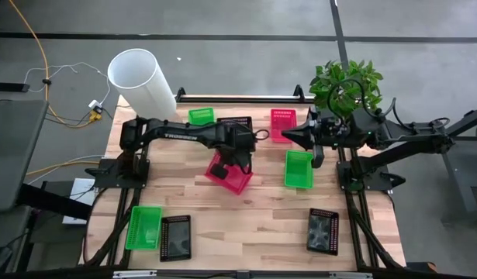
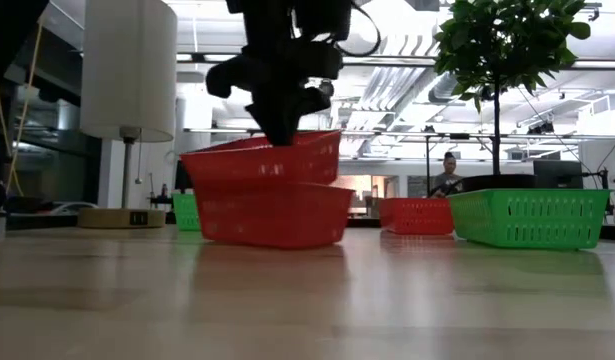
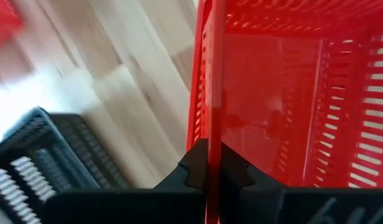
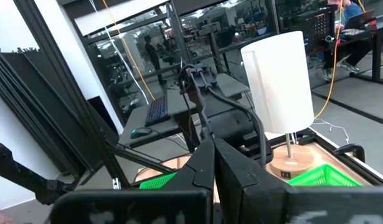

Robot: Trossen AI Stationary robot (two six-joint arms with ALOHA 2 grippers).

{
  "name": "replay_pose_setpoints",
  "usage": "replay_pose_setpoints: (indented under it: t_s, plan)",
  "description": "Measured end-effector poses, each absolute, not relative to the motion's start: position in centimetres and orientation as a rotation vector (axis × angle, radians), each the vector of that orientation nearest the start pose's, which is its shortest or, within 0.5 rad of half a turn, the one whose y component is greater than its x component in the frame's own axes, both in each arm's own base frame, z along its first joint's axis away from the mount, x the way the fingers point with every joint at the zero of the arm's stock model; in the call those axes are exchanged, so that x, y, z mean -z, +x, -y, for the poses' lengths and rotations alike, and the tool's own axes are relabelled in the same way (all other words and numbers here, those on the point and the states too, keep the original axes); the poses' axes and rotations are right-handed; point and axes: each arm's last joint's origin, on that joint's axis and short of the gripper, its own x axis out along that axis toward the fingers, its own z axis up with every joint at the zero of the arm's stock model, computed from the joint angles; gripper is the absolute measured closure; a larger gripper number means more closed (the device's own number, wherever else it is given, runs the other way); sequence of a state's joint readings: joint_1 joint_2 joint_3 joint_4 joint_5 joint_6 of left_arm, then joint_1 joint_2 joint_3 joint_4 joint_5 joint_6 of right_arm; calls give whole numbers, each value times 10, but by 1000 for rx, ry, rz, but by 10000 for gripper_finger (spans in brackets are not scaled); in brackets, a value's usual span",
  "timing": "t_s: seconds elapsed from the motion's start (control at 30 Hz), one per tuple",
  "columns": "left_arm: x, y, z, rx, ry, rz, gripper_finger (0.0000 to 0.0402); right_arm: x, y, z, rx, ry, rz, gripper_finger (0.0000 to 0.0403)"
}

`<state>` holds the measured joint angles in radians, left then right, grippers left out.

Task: Stack baskets by color
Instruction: Stack the bottom left red bin on the middle red bin, then stack the red bin on the red bin

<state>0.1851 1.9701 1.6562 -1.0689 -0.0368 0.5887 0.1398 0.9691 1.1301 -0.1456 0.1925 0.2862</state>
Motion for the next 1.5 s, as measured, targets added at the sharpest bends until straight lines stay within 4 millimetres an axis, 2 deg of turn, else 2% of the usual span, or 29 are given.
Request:
replay_pose_setpoints:
  t_s: [0.17,0.3,0.43,0.67,0.93,1.03,1.23,1.5]
  plan:
    - [-233,384,-73,248,401,-1393,401,-419,198,-22,53,278,2,402]
    - [-233,385,-71,333,449,-1367,401,-417,198,-22,57,274,-22,402]
    - [-223,389,-70,401,464,-1367,401,-416,198,-22,58,273,-30,402]
    - [-207,394,-71,422,460,-1399,401,-416,198,-22,60,263,-31,402]
    - [-211,399,-72,394,484,-1338,395,-416,198,-21,77,254,-28,402]
    - [-211,399,-72,390,482,-1338,371,-416,198,-21,77,254,-29,402]
    - [-213,400,-72,363,450,-1343,296,-416,198,-21,77,254,-28,402]
    - [-246,406,-75,286,394,-1296,218,-416,198,-21,77,254,-28,402]
